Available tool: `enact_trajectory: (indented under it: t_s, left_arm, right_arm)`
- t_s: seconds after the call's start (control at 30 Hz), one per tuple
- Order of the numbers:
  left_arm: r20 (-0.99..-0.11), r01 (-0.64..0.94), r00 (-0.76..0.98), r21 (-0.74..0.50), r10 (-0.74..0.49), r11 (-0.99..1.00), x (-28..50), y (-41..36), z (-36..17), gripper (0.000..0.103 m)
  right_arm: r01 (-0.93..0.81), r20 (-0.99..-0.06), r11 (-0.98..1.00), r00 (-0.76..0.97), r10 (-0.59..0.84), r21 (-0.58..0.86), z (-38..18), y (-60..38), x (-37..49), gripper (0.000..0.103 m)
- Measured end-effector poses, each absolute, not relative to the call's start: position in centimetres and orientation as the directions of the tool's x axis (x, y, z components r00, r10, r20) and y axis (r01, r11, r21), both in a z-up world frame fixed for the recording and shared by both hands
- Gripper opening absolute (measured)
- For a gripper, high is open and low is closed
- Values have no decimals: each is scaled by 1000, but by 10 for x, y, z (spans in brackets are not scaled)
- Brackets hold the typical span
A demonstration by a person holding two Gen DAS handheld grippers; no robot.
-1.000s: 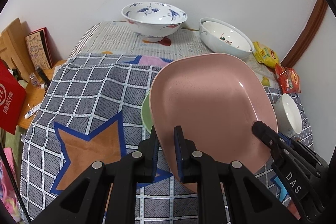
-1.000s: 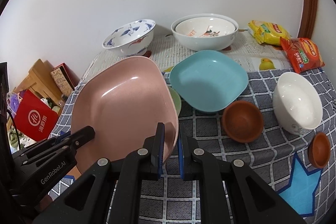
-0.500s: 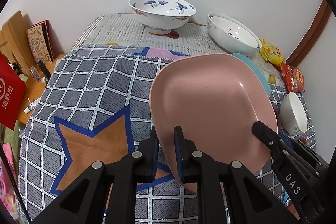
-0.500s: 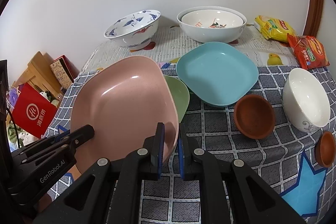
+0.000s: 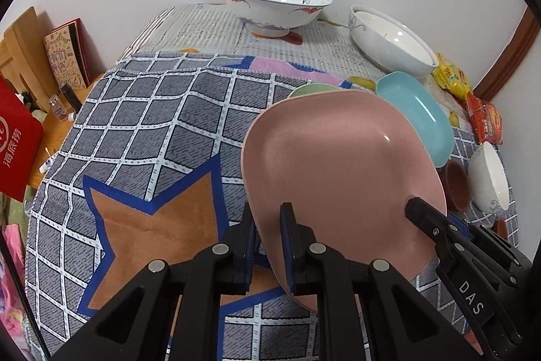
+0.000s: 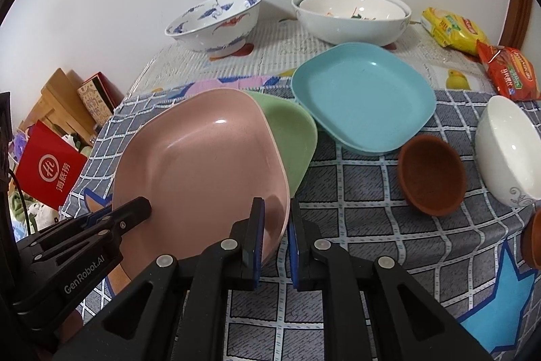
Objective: Organize plates and bowls
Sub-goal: 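Lift the pink plate with both grippers and carry it over the green plate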
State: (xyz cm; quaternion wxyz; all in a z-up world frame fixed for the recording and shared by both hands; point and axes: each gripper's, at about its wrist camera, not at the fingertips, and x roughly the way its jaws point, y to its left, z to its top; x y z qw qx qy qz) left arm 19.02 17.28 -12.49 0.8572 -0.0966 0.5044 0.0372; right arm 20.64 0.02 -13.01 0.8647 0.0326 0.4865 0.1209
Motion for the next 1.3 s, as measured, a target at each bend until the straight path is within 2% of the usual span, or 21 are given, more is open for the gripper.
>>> enact_trajectory:
  t_s: [0.57,1.23,1.3]
  left_arm:
    - [-874,-181,484,-142,-37,973,202,178,-131,14]
    - [-881,-231,472,-168,-41,958,229,169,-134,15]
    - [-879,-235,475,-173,-43,956,229,170,-134,19]
  right_arm:
    - [-231,-840,966,497,217,112,-136,12,230,13]
    - [-300,-847,948,471,247,109,-142,5,273,13]
    - [-299,-843,949,481,241,101,-141,4,273,16]
